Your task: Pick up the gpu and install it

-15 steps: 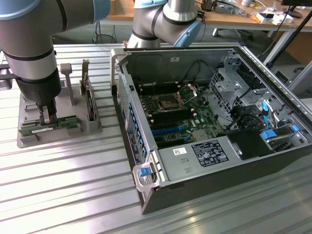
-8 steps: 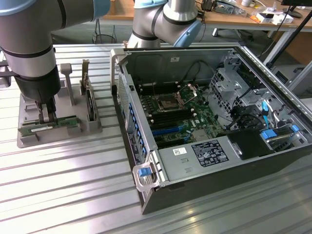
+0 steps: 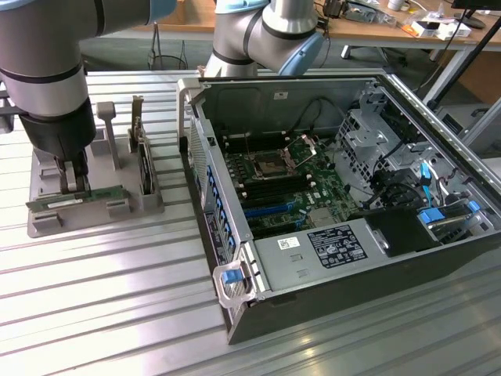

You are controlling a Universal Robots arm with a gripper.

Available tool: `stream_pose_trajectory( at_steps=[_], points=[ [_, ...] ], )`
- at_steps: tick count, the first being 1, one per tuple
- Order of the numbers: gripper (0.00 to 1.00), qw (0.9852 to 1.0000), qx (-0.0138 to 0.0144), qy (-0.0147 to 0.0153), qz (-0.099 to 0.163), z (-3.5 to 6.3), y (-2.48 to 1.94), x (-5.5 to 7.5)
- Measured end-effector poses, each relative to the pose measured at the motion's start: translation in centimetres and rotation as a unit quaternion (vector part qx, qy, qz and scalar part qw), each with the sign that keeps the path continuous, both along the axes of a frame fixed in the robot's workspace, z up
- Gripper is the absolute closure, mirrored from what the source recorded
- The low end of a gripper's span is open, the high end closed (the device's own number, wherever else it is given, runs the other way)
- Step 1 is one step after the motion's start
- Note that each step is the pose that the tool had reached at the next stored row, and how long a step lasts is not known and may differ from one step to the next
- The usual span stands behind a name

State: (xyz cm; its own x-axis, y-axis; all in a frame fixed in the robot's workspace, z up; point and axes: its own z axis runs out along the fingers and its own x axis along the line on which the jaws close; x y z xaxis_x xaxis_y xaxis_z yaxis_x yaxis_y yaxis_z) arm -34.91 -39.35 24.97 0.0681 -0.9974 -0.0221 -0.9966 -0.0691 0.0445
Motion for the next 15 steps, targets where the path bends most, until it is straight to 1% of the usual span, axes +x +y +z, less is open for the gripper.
stream_pose_trajectory(
  at_steps=[15],
  points=[
    [0.88,1.0000,0.0000,0.0000,0.000,1.38,0.00,0.0]
  ],
)
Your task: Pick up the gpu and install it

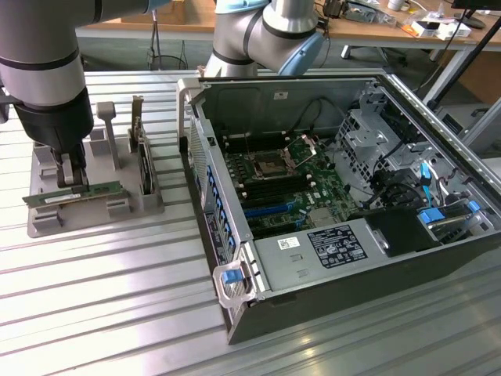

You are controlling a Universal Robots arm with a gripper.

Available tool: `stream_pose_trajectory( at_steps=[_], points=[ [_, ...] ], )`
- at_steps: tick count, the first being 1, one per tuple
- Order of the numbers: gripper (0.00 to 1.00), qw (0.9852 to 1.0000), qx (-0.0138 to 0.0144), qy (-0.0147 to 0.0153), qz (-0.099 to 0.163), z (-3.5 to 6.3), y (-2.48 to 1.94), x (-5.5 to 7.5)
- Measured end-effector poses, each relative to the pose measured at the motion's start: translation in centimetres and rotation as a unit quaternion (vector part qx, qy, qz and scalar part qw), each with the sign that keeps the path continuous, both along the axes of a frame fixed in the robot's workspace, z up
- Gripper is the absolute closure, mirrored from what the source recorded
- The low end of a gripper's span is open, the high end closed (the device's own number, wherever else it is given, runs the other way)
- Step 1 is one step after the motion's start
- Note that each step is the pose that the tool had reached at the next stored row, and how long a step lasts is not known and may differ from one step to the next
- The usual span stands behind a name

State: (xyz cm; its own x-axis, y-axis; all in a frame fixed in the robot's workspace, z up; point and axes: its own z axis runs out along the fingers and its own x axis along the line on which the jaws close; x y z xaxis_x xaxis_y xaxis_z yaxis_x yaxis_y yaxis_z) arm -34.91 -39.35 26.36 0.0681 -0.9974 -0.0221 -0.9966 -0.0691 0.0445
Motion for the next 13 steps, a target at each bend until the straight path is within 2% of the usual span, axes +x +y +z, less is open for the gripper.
stream_pose_trajectory(
  at_steps=[3,4,13],
  points=[
    [0.88,1.0000,0.0000,0.0000,0.000,0.29,0.00,0.0],
    [0.88,1.0000,0.0000,0.0000,0.000,0.69,0.00,0.0],
    [0.88,1.0000,0.0000,0.0000,0.000,1.15,0.00,0.0]
  ],
)
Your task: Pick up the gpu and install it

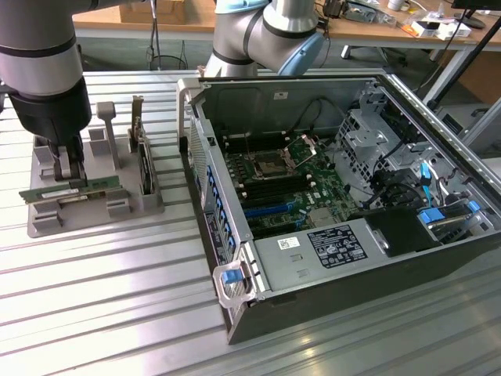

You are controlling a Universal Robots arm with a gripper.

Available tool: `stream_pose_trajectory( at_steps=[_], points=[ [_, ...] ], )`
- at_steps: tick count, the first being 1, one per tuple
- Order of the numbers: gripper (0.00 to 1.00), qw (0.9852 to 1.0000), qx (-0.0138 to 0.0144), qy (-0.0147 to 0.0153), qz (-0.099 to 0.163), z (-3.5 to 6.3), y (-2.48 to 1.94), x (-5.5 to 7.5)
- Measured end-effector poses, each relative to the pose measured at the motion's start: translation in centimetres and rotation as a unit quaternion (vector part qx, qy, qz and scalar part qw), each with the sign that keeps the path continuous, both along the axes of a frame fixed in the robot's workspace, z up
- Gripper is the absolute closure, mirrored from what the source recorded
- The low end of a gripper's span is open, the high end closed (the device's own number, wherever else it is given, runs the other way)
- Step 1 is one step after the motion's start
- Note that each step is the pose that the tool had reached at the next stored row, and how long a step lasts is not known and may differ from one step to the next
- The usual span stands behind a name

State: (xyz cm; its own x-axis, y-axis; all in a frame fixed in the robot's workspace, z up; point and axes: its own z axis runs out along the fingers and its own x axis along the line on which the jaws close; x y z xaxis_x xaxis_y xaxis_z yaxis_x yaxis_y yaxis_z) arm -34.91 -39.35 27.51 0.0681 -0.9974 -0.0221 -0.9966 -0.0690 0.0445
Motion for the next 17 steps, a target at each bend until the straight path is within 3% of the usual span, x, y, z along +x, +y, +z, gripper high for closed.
stream_pose_trajectory(
  at_steps=[15,16,17],
  points=[
    [0.88,1.0000,0.0000,0.0000,0.000,0.86,0.00,0.0],
    [0.88,1.0000,0.0001,-0.0001,0.000,1.68,0.00,0.0],
    [0.88,1.0000,0.0000,0.0000,0.000,1.77,0.00,0.0]
  ],
)
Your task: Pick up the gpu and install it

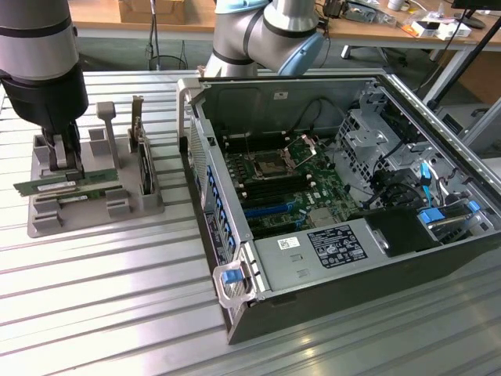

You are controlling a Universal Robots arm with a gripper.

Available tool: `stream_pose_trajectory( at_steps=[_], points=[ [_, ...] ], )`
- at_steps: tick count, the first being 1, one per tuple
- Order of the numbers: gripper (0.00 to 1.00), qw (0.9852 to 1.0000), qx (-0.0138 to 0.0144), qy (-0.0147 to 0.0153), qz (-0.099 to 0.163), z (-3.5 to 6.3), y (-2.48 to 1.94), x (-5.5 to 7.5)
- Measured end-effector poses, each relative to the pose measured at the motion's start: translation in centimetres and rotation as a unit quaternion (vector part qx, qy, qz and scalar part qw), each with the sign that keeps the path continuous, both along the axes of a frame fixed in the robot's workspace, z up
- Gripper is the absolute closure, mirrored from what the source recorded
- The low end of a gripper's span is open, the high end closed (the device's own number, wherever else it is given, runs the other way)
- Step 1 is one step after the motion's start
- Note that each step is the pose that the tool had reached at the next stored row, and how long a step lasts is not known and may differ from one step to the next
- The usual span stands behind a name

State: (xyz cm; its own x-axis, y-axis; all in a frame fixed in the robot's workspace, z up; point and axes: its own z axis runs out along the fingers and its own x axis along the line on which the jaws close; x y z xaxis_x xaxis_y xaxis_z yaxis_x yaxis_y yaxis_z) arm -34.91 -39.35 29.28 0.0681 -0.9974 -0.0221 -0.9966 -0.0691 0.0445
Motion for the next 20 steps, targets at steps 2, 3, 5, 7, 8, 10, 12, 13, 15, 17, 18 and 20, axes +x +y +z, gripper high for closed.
stream_pose_trajectory(
  at_steps=[2,3,5,7,8,10,12,13,15,17,18,20],
  points=[
    [0.88,1.0000,0.0000,0.0000,0.000,0.10,0.00,0.00],
    [0.88,1.0000,0.0000,0.0000,0.000,0.14,0.00,0.00],
    [0.88,1.0000,0.0000,0.0000,0.000,0.21,0.00,0.00],
    [0.88,1.0000,0.0000,0.0000,0.000,0.29,0.00,0.00],
    [0.88,1.0000,0.0000,0.0000,0.000,0.33,0.00,0.00],
    [0.88,1.0000,0.0000,0.0000,0.000,0.41,0.00,0.00],
    [0.88,1.0000,0.0000,0.0000,0.000,0.52,0.00,0.00],
    [0.88,1.0000,0.0000,0.0001,0.000,0.57,0.00,0.00],
    [0.88,1.0000,0.0000,0.0000,0.000,0.69,0.00,0.00],
    [0.88,1.0000,0.0000,0.0000,0.000,0.86,0.00,0.00],
    [0.88,1.0000,0.0000,0.0000,0.000,0.91,0.00,0.00],
    [0.88,1.0000,0.0000,0.0000,0.000,1.06,0.00,0.00]
  ],
)
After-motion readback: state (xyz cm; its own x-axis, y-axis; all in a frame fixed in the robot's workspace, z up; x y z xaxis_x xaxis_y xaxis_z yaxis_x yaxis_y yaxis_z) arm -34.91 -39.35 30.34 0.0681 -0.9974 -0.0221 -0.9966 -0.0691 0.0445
